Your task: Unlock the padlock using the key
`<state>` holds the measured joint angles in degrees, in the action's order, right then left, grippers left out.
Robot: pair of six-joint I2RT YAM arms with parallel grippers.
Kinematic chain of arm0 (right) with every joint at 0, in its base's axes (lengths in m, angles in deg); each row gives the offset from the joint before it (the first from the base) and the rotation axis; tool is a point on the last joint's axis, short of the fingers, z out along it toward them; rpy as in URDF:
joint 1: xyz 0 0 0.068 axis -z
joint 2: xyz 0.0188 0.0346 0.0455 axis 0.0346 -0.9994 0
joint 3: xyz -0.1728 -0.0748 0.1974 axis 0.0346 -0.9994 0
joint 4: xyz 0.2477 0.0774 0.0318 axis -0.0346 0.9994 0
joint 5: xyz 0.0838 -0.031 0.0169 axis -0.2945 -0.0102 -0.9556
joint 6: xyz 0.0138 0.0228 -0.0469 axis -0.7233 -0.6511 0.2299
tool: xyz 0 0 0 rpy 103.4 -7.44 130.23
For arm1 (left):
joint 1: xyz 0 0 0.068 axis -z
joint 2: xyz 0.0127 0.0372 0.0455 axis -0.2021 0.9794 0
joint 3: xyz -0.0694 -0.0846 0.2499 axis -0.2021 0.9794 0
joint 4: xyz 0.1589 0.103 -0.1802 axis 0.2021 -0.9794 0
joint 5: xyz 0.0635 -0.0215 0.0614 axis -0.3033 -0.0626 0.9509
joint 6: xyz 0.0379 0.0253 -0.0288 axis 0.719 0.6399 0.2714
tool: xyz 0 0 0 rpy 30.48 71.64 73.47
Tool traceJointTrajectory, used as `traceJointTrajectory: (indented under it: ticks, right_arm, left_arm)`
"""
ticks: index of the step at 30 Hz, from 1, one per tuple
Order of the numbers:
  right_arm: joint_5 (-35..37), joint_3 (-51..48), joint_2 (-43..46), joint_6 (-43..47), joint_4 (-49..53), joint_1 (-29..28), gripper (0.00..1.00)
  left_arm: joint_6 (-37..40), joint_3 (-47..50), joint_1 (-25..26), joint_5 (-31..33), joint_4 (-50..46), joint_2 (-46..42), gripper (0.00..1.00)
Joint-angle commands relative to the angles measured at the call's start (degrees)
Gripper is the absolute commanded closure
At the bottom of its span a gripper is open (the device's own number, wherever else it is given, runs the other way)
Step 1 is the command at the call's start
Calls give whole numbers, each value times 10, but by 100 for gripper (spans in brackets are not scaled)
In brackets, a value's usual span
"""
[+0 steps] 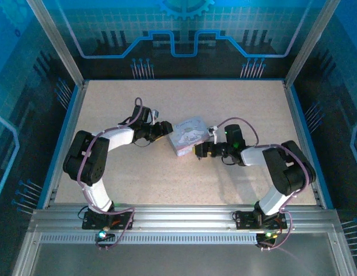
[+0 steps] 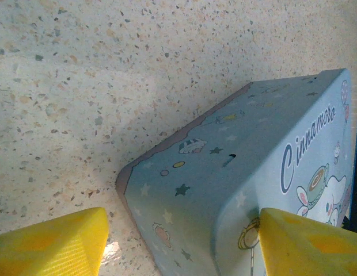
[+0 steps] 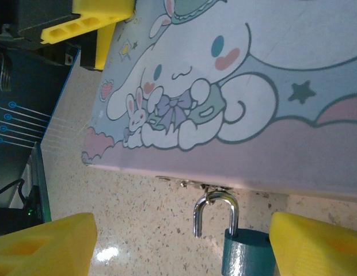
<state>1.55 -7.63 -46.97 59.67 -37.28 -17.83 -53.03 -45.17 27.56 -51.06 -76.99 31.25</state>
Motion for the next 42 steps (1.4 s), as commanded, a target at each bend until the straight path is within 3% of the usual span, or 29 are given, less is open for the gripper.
traceJointTrajectory:
  ticks: [1, 14, 30, 42]
  right_arm:
    - [-25, 25, -23, 12, -14, -3, 22]
    - [-57, 59, -64, 14, -9, -21, 32]
    - [-56, 26, -21, 24, 12, -17, 43]
    - [-58, 27, -16, 37, 34, -12, 56]
  left_arm:
    - [-3, 23, -5, 24, -52, 3, 30]
    - [-5, 23, -5, 23, -50, 4, 30]
    - [-7, 30, -5, 22, -43, 5, 30]
    - [-8, 29, -5, 23, -44, 3, 30]
